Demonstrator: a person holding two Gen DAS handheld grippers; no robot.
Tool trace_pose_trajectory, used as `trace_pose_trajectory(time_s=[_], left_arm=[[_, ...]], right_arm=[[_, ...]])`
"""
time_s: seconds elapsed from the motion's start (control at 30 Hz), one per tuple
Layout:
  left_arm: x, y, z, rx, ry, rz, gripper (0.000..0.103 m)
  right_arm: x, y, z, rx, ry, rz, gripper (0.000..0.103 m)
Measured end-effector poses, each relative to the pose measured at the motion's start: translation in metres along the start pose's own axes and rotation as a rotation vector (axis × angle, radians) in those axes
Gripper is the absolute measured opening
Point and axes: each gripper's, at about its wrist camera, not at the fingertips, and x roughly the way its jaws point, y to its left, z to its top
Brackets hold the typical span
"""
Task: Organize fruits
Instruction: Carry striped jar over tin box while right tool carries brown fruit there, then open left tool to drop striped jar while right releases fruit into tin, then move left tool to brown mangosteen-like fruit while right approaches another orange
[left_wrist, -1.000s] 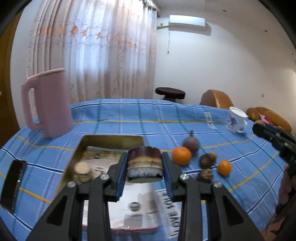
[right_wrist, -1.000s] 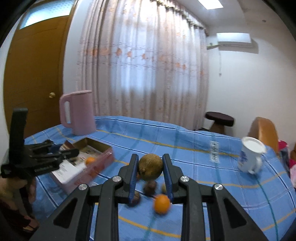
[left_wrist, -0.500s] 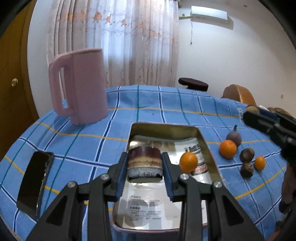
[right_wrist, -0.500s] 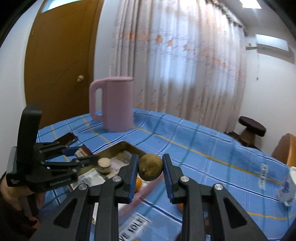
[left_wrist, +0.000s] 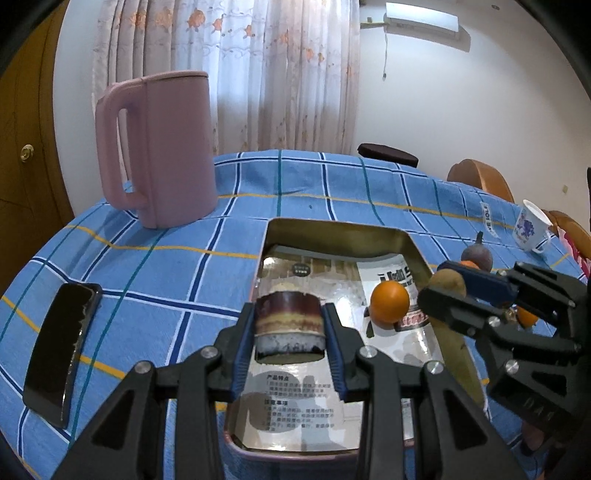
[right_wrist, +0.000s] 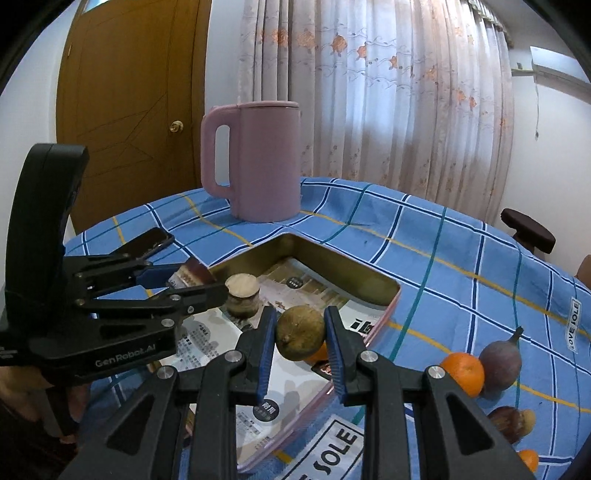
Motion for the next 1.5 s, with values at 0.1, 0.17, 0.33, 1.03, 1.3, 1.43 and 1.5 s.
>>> trace_pose_trajectory(time_s=[0.1,0.17,0.33,1.03,1.3,1.43,1.5], left_arm=[[0.003,-0.001,-0.001,0.004,0.010,0.005,0.037],[0.003,-0.002,-0.001,0.006,0.009,0.008,0.037],[0.004,-0.004,-0.001,0.018,0.015,0.021,0.037],[-0.027,-0.044,0.007,0.034,-0.097,-0.066,0.083],[-0.022,-0.119,0.007,0.171,-0.090,-0.153,0.083],[-0.011,-0.151,0.005,0.228,-0.043,-0.204,0.083],[-0.003,-0.164,0.003,0.249,-0.009,-0.220,0.083]], right_arm=[[0.003,0.001,-0.004,0.007,0.005,0.009,0.028],[0.003,0.000,-0.004,0.008,0.003,0.008,0.028],[0.004,0.000,-0.004,0.012,0.004,0.014,0.028],[-0.065,-0.060,-0.028,0.088,-0.083,-0.221,0.053],[-0.102,-0.139,-0.070,0.335,-0.012,-0.410,0.053],[-0.098,-0.159,-0.078,0.414,0.071,-0.403,0.053],[-0.093,-0.164,-0.081,0.441,0.103,-0.371,0.053]])
